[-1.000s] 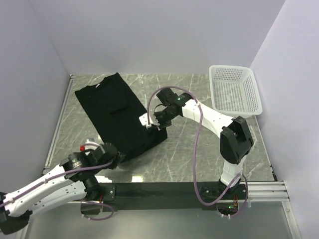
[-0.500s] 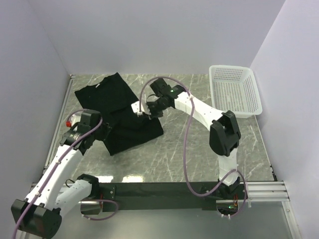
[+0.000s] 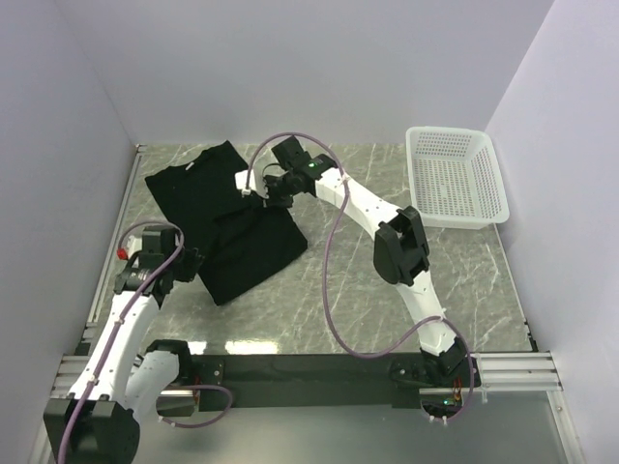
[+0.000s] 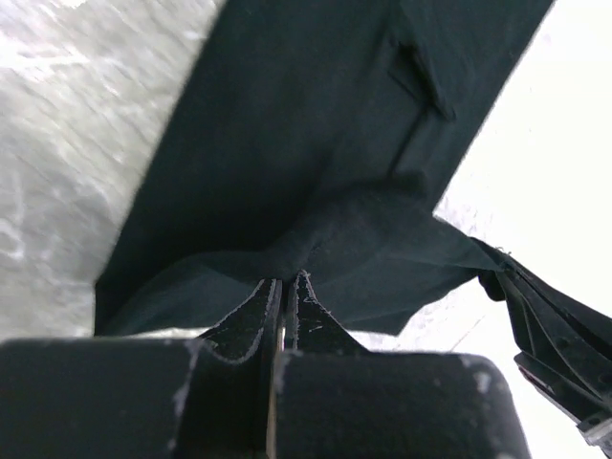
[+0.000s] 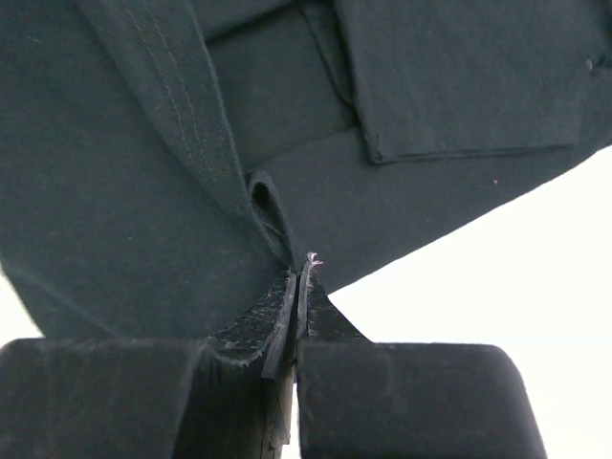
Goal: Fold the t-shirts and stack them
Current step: Fold the tshirt
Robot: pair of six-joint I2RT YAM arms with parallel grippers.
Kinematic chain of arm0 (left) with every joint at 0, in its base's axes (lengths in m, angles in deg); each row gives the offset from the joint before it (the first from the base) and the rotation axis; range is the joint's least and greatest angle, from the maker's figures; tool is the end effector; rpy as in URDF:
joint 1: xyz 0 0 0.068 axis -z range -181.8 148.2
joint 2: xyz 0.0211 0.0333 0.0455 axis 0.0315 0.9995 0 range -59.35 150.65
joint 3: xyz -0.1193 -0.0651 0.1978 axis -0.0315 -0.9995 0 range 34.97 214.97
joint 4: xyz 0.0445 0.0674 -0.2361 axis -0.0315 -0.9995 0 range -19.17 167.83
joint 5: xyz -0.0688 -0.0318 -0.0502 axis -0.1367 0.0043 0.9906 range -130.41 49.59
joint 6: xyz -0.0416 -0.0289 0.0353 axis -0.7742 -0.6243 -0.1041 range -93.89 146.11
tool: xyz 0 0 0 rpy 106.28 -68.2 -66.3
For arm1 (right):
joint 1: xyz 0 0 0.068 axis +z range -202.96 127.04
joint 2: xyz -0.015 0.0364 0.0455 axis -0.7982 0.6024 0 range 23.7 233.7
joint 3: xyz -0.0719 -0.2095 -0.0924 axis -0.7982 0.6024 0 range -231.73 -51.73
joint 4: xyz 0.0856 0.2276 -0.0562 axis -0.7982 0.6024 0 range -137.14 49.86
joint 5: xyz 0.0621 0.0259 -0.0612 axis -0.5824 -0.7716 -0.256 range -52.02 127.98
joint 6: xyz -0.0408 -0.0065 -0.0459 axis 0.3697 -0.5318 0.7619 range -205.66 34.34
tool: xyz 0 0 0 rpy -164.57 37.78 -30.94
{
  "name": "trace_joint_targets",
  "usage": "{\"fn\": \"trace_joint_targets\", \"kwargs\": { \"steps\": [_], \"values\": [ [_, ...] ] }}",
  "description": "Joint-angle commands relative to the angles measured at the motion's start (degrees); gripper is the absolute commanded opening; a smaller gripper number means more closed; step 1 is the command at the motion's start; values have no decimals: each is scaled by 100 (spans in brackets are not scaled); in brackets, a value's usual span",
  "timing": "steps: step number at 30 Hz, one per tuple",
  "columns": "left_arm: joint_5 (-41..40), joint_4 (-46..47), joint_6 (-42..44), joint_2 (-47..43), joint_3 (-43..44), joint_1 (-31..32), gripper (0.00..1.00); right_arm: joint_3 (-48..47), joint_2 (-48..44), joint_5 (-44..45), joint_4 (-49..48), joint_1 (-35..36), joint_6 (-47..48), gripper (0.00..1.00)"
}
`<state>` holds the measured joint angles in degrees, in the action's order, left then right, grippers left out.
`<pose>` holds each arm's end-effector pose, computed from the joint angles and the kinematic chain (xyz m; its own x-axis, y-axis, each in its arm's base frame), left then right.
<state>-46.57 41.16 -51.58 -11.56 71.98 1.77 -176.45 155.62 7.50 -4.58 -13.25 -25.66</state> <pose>0.1862 -0.0067 0.2107 -0.1465 -0.9641 -0.2213 -0.7206 0.2573 -0.6439 0.3584 0.3282 0.2278 0.4016 -0.6366 -0.6584 -0.9099 -0.1956 -0.3659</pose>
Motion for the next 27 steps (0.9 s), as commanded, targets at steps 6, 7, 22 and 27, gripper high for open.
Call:
{"fn": "trace_joint_targets", "kwargs": {
  "steps": [6,7,22,27],
  "values": [
    [377,669,755,239,-54,-893,0,-395,352,543,-661,-24,-463,0],
    [421,704,799,318,-45,-954,0,-386,370,569,-723,-15,-507,0],
    [931,1636,1485,1399,87,-1544,0,-684,800,930,-1672,-7,-1158,0],
    [1046,1864,1555,1715,157,-1658,0,-772,941,1070,-1796,-6,-1202,0]
  ]
}}
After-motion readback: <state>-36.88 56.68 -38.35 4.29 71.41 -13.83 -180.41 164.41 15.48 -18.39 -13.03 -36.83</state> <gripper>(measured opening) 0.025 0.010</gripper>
